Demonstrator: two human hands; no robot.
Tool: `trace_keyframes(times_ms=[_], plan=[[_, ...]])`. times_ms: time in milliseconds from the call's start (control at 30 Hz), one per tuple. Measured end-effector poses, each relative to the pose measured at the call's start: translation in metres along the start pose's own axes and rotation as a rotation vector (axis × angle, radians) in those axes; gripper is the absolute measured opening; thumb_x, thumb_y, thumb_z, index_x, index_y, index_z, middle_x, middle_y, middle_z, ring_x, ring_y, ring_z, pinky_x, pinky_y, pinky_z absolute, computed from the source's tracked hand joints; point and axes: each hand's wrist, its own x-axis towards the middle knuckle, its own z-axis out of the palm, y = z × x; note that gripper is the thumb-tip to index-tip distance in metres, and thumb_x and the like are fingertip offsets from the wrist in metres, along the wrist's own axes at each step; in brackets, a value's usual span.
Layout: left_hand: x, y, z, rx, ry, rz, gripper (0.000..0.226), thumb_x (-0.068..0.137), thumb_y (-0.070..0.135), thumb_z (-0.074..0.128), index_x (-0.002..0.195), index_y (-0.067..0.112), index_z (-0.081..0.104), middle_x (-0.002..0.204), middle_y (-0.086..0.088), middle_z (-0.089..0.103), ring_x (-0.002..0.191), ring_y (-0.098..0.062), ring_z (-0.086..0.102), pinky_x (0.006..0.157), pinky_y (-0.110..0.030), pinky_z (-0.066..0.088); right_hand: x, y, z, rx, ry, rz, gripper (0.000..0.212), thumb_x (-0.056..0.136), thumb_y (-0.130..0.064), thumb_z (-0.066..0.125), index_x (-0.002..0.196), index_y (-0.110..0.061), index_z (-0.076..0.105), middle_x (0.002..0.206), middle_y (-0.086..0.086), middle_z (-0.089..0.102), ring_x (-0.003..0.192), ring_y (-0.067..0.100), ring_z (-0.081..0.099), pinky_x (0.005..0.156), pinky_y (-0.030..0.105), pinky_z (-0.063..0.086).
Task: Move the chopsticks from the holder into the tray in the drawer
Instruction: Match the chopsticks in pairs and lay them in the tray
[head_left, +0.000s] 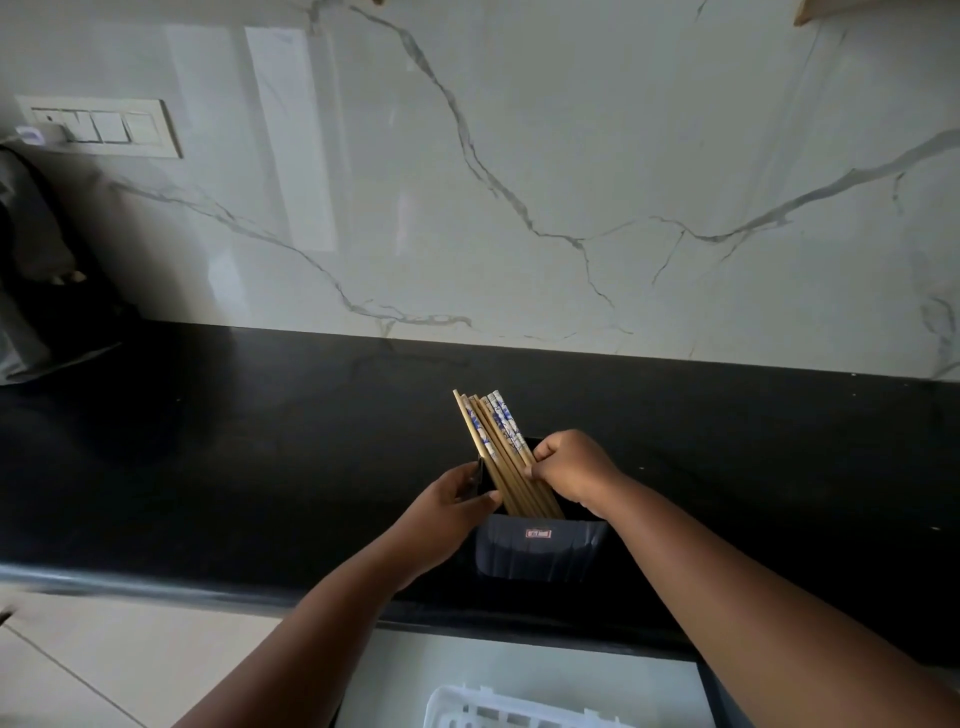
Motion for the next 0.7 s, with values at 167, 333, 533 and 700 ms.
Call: trace_keyframes(times_ms=[167, 333, 533, 700], plan=[[-0.001, 0.0, 0.001, 0.021, 0.129, -0.005, 0.066, 0.091, 0.032, 0.061, 0.148, 0.024, 0.029, 0.15, -0.004, 0.041, 0.134, -0.021, 0.042, 0.107, -0.038, 0.04, -0.001, 0.0, -0.003, 0.054, -0.014, -0.007, 0.01, 0.083, -0.02, 0.073, 0.086, -0.012, 0.067, 0.086, 0.002, 0.071, 0.079, 0.015, 0.067, 0.068, 0.03, 0.054], [-0.015, 0.013, -0.013, -0.075, 0.361, 0.222, 0.064, 0.09, 0.031, 0.062, 0.146, 0.031, 0.032, 0.154, 0.004, 0.034, 0.141, -0.016, 0.031, 0.11, -0.035, 0.033, -0.011, -0.015, -0.035, 0.202, 0.125, -0.104, 0.008, 0.081, -0.013, 0.074, 0.082, -0.008, 0.069, 0.081, 0.011, 0.072, 0.075, 0.024, 0.069, 0.069, 0.036, 0.058], [-0.035, 0.063, -0.036, 0.394, 0.416, 0.866, 0.049, 0.092, 0.013, 0.06, 0.135, 0.035, 0.049, 0.148, 0.007, 0.044, 0.139, -0.007, 0.036, 0.11, -0.033, 0.037, -0.048, -0.073, -0.11, 0.631, 0.079, -0.208, 0.011, 0.082, -0.008, 0.074, 0.092, -0.006, 0.069, 0.085, 0.008, 0.076, 0.08, 0.021, 0.074, 0.061, 0.025, 0.058], [-0.037, 0.086, -0.041, 1.028, 0.326, 1.39, 0.035, 0.1, 0.011, 0.042, 0.129, 0.013, 0.06, 0.14, -0.007, 0.053, 0.135, -0.023, 0.044, 0.106, -0.038, 0.043, -0.084, -0.108, -0.126, 0.737, -0.073, -0.226, 0.018, 0.081, -0.004, 0.073, 0.097, 0.002, 0.068, 0.084, 0.015, 0.076, 0.077, 0.025, 0.075, 0.061, 0.03, 0.06]])
